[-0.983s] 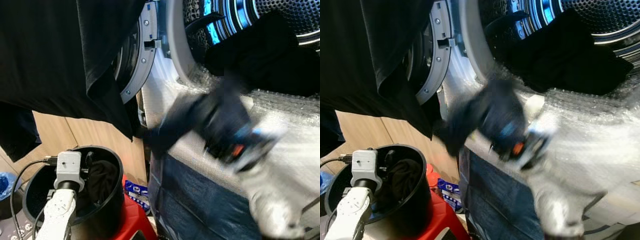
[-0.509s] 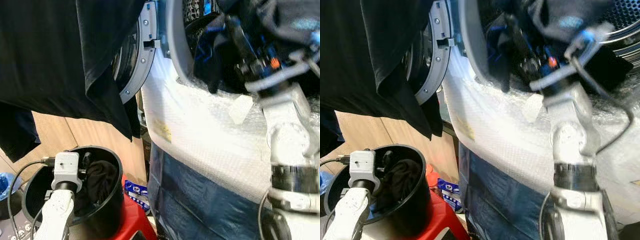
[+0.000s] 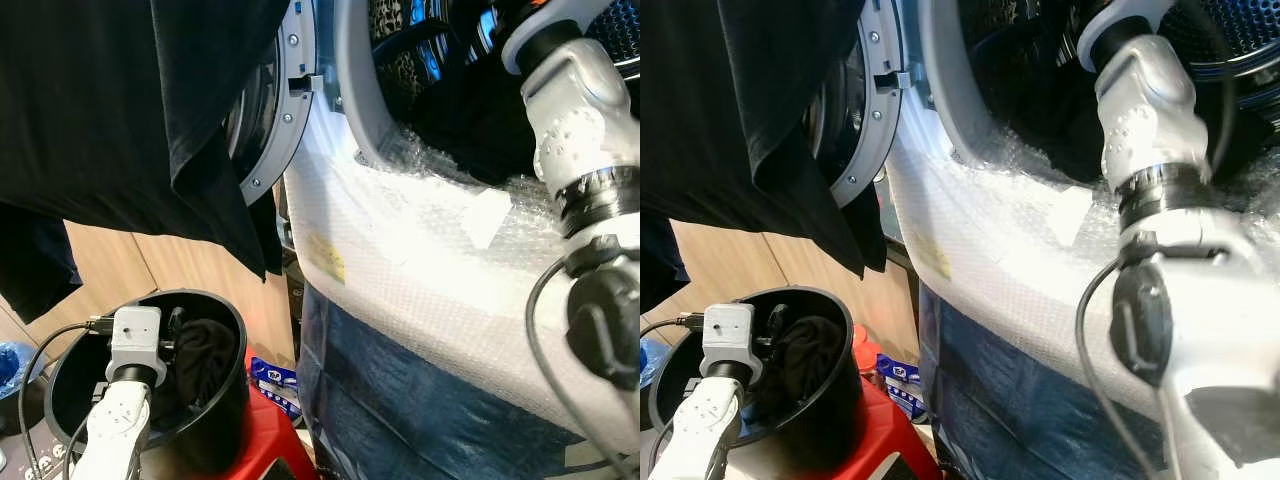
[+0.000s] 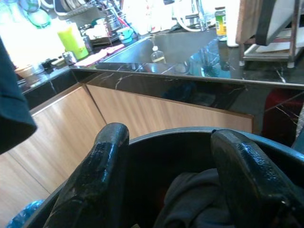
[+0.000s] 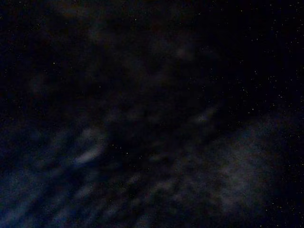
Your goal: Clothes washing
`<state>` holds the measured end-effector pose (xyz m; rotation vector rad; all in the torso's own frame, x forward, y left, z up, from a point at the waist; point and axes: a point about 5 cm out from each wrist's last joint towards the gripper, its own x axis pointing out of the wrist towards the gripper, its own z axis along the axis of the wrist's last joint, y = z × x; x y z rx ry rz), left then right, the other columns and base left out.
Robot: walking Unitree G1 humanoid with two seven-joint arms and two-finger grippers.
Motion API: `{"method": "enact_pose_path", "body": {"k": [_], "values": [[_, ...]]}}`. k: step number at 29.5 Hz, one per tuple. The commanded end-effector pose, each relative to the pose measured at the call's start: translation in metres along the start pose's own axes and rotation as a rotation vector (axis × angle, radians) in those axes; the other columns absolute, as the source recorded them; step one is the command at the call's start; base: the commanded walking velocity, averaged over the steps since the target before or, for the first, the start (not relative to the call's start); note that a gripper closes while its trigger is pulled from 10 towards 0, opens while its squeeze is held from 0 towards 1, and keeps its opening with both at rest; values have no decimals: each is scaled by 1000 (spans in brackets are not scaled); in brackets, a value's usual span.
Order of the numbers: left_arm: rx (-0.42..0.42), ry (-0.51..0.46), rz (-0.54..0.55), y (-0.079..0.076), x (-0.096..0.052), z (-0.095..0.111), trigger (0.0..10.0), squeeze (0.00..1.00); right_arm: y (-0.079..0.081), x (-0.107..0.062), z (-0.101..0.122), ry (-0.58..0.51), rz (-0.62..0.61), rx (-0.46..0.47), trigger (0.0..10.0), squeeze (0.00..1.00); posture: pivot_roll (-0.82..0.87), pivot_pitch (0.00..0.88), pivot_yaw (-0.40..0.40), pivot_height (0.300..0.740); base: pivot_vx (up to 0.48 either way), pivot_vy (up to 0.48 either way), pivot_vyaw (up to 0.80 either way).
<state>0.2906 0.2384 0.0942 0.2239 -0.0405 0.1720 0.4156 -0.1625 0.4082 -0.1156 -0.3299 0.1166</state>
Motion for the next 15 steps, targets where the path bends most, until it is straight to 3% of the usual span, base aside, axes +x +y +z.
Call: {"method": "enact_pose_path", "body": {"k": [1,5,8,10,12,13,15], "values": [[5,27,-17,-3,-3,-6,10000,0,10,1,-12,99,36,-114,10000,0,67,0,65,740,0,0,0],[28,23,-61,-11,-7,-6,10000,0,29,-1,-40,229,194,-342,10000,0,95,0,44,740,0,0,0],[18,15,-53,-12,-8,-5,10000,0,32,-2,-47,255,216,-395,10000,0,103,0,35,740,0,0,0],[14,7,-48,-12,-7,-3,10000,0,32,-2,-47,255,200,-406,10000,0,105,0,32,740,0,0,0],[10,1,-44,-11,-6,-2,10000,0,28,2,-29,176,112,-277,10000,0,104,0,32,740,0,0,0],[9,2,-45,-11,-6,-2,10000,0,25,2,-27,173,86,-241,10000,1000,104,0,32,740,0,0,0],[7,4,-47,-12,-6,-2,10000,0,18,3,-22,162,17,-175,10000,1000,101,0,32,740,0,0,0]]}}
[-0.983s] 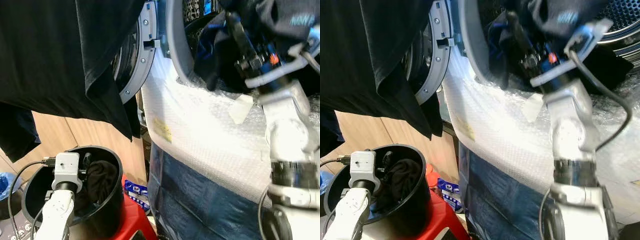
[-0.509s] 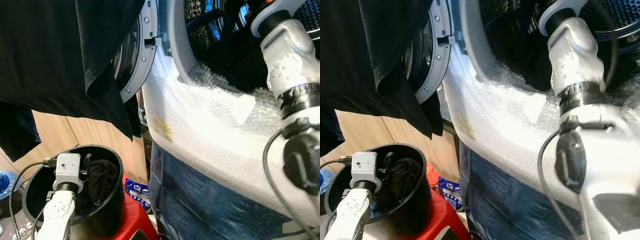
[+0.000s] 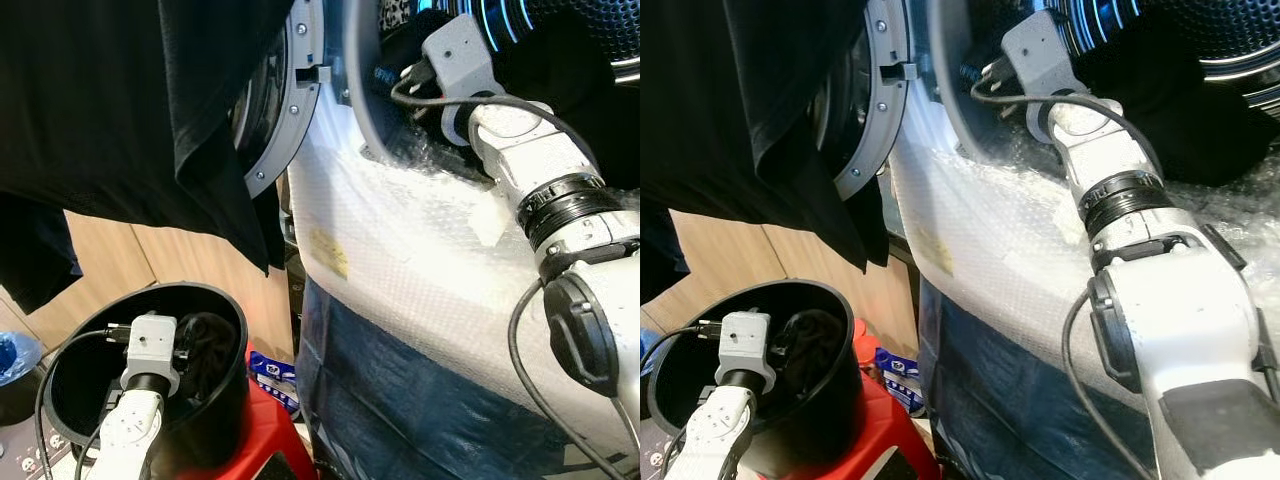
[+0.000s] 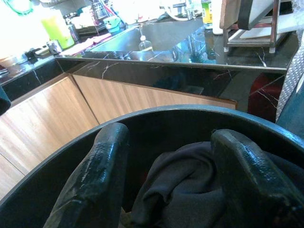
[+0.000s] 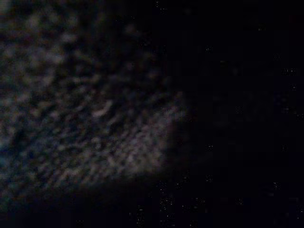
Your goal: Clothes washing
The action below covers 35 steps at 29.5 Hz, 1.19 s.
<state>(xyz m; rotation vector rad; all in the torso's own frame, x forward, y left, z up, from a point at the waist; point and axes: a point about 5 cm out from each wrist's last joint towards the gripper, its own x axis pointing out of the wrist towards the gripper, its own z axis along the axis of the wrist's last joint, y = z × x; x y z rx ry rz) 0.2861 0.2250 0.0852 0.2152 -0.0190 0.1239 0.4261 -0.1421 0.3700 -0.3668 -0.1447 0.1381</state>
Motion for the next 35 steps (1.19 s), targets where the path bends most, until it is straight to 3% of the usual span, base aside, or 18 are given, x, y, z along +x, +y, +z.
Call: {"method": "enact_pose_path", "body": {"k": [1,3,5,6,9,11,12,13,14,15,16,22,23,27,28,32,35], "values": [[15,-11,1,2,1,3,10000,0,-20,-3,18,-44,-136,141,10000,1000,101,0,32,740,0,0,0],[15,-11,1,2,1,3,10000,0,-26,-4,20,-54,-175,175,10000,1000,101,0,32,740,0,0,0],[12,-31,40,5,1,7,10000,0,-59,-15,24,-77,-453,116,10000,1000,107,0,26,740,0,0,0],[13,-32,41,5,2,7,10000,0,-62,-16,24,-82,-482,127,10000,1000,107,0,26,740,0,0,0],[18,-32,35,5,2,7,10000,0,-63,-16,22,-86,-490,197,10000,1000,107,0,26,740,0,0,0],[13,-28,32,4,2,7,10000,0,-44,-9,10,-17,-346,160,10000,1000,108,0,21,740,0,0,0],[11,-26,20,1,2,7,10000,0,-24,-4,0,29,-200,64,10000,1000,105,0,21,740,0,0,0],[15,-26,6,-1,2,7,10000,0,-25,-4,-3,35,-224,47,10000,1000,108,0,21,740,0,0,0],[18,-27,4,-2,2,7,10000,0,-35,-7,3,9,-284,119,10000,1000,108,0,21,740,0,0,0],[18,-27,4,-2,2,7,10000,0,-35,-7,3,9,-284,119,10000,1000,108,0,21,740,0,0,0],[18,-28,6,-2,2,8,10000,0,-49,-11,14,-40,-357,181,10000,1000,108,0,21,740,0,0,0],[16,-46,12,0,5,13,10000,0,-93,-32,59,-274,-611,285,10000,1000,103,0,27,740,0,0,0],[16,-46,12,0,5,13,10000,0,-93,-32,59,-274,-611,285,10000,1000,103,0,27,740,0,0,0],[17,-42,-4,-3,5,12,10000,0,-74,-21,34,-133,-495,114,10000,1000,98,0,37,740,0,0,0],[10,-34,-15,-6,4,10,10000,0,-62,-15,8,-39,-431,79,10000,1000,98,0,38,740,0,0,0],[9,-24,-47,-10,4,9,10000,0,-54,-13,-13,27,-401,83,10000,1000,90,0,43,740,0,0,0],[17,-29,-73,-14,7,11,10000,0,-41,-9,-20,58,-297,32,10000,1000,92,0,52,740,0,0,0]]}}
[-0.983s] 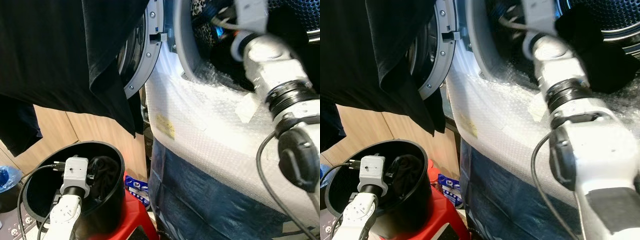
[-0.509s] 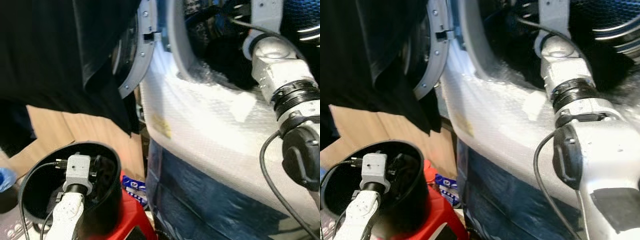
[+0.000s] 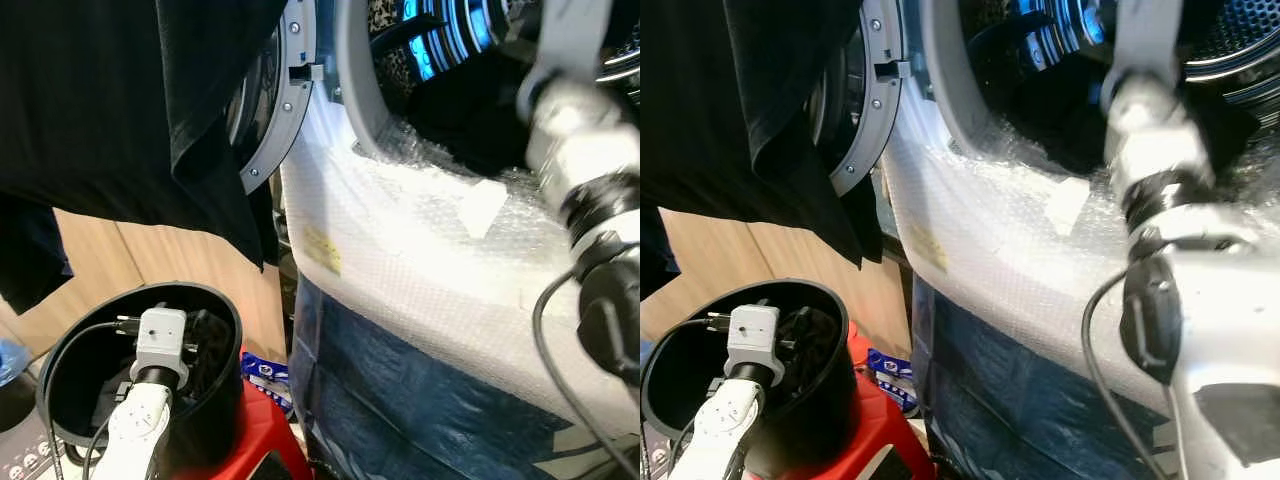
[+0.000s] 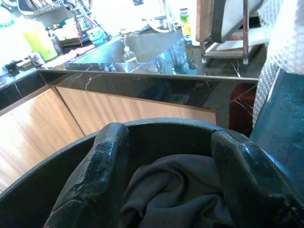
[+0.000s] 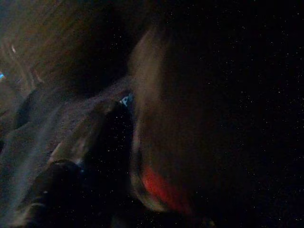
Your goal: Clothes washing
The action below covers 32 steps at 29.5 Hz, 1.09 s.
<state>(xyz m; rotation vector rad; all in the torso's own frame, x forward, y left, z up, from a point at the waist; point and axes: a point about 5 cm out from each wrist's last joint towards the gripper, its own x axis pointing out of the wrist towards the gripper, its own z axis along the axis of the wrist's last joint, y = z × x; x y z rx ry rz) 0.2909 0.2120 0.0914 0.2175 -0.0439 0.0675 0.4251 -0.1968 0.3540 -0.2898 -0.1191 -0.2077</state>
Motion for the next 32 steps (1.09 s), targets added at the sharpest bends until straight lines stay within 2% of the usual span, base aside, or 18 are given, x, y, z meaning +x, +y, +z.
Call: {"method": "enact_pose_path", "body": {"k": [1,2,3,4,5,6,9,12,14,16,18,20,24,27,29,30,31,32], "values": [[17,0,-19,-2,4,3,10000,0,4,0,18,-45,34,-26,10000,1000,91,0,54,740,0,0,0],[18,-4,-18,-1,5,5,10000,0,-3,-1,33,-111,-22,29,10000,1000,91,0,54,740,0,0,0],[19,-8,-15,0,6,6,10000,0,-18,-3,53,-197,-121,98,10000,1000,92,0,57,740,0,0,0],[19,-8,-15,0,6,6,10000,0,-18,-3,53,-197,-121,98,10000,1000,92,0,57,740,0,0,0],[19,-11,-13,1,6,7,10000,0,-31,-6,68,-260,-198,161,10000,1000,93,0,61,740,0,0,0],[18,-11,-11,1,5,7,10000,0,-36,-8,75,-286,-223,205,10000,1000,92,0,61,740,0,0,0],[15,-9,-15,0,3,5,10000,0,-31,-7,72,-265,-193,178,10000,1000,91,0,61,740,0,0,0],[16,6,-40,-5,2,2,10000,0,-1,-2,41,-136,-34,15,10000,1000,83,0,68,740,0,0,0],[20,4,-51,-7,3,3,10000,0,2,-1,31,-123,-52,7,10000,1000,86,0,70,740,0,0,0],[18,1,-53,-8,4,4,10000,0,4,-1,23,-107,-75,54,10000,1000,90,0,72,740,0,0,0],[20,-1,-57,-8,6,5,10000,0,15,-1,10,-36,-7,85,10000,1000,94,0,75,740,0,0,0],[22,-6,-58,-7,7,7,10000,0,16,-1,14,-42,7,121,10000,1000,96,0,71,740,0,0,0],[14,-24,-35,-5,8,12,10000,0,-32,-8,69,-297,-288,205,10000,1000,114,0,57,740,0,0,0],[11,-21,-37,-7,8,11,10000,0,-34,-8,72,-289,-279,213,10000,1000,122,0,51,740,0,0,0],[10,-18,-38,-7,7,11,10000,0,-19,-4,58,-207,-180,151,10000,1000,118,0,53,740,0,0,0],[10,-15,-39,-7,6,10,10000,0,-7,-2,46,-145,-96,118,10000,910,119,0,53,740,0,0,0],[10,-9,-39,-7,6,9,10000,0,1,-1,34,-94,-53,100,10000,0,119,0,53,740,0,0,0],[11,-3,-38,-6,5,8,10000,0,8,-1,25,-71,-30,68,10000,0,120,0,54,740,0,0,0]]}}
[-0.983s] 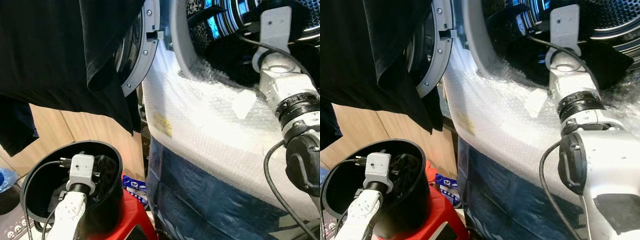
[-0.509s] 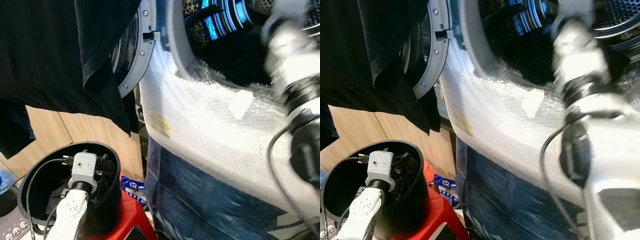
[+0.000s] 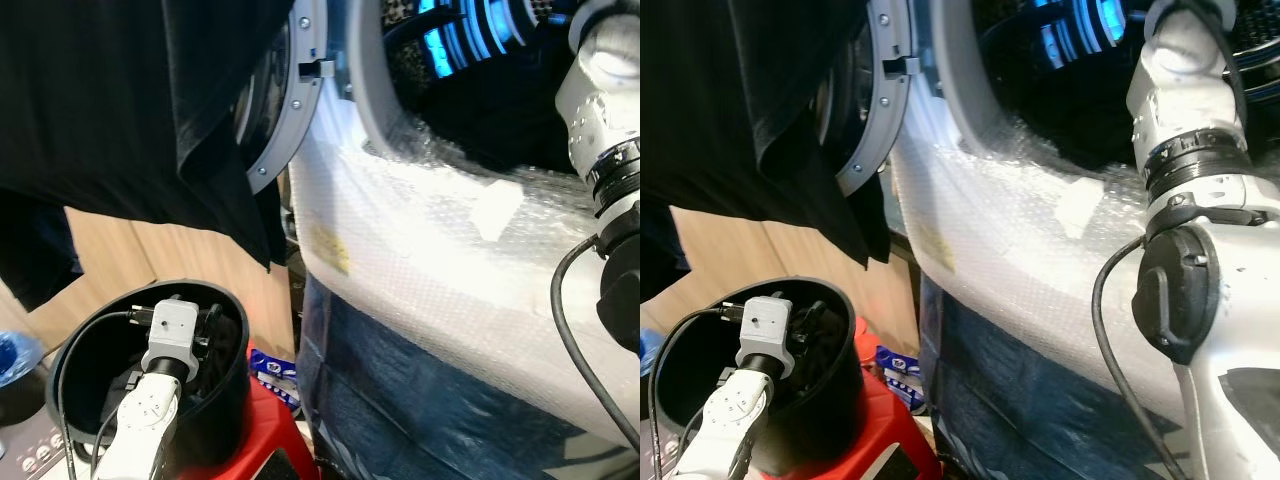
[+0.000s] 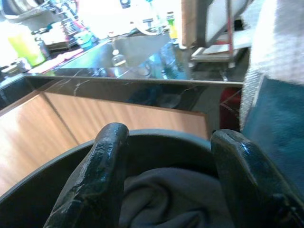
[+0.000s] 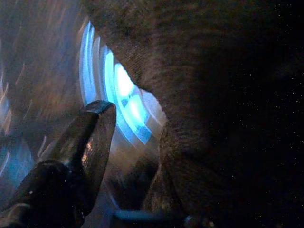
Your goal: Clothes washing
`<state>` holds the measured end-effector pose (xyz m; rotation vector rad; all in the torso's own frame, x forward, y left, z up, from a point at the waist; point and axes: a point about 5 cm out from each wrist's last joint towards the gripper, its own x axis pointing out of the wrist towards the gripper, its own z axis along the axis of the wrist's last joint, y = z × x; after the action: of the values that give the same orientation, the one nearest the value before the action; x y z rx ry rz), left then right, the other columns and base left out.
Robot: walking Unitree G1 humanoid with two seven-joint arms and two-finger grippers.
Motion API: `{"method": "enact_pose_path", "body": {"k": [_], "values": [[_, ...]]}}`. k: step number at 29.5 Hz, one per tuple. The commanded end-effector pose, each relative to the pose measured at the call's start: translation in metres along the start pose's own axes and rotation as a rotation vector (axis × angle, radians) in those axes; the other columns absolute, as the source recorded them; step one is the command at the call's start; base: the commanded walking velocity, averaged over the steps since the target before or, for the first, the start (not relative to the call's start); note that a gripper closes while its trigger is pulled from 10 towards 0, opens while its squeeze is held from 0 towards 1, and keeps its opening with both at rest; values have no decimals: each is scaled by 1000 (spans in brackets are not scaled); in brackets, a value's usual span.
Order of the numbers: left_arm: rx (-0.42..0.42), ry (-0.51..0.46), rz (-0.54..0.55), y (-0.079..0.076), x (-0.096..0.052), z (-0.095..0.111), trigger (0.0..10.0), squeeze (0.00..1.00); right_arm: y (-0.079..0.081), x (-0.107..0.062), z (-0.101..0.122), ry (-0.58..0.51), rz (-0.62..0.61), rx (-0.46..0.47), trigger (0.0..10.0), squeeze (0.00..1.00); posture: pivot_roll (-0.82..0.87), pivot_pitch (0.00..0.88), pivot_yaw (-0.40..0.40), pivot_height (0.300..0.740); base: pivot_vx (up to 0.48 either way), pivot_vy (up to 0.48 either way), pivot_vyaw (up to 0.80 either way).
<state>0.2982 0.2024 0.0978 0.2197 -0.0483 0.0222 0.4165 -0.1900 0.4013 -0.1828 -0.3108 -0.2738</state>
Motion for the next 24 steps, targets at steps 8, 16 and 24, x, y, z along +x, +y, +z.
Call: {"method": "enact_pose_path", "body": {"k": [8,16,24], "values": [[10,23,8,4,-5,-1,10000,0,33,-10,-38,206,90,308,10000,0,115,0,63,740,0,0,0],[20,25,-23,1,-5,0,10000,0,8,-1,40,-125,-4,376,10000,0,116,0,70,740,0,0,0],[11,37,-42,-6,-8,-3,10000,0,54,-15,-41,188,195,114,10000,1000,121,0,63,740,0,0,0]]}}
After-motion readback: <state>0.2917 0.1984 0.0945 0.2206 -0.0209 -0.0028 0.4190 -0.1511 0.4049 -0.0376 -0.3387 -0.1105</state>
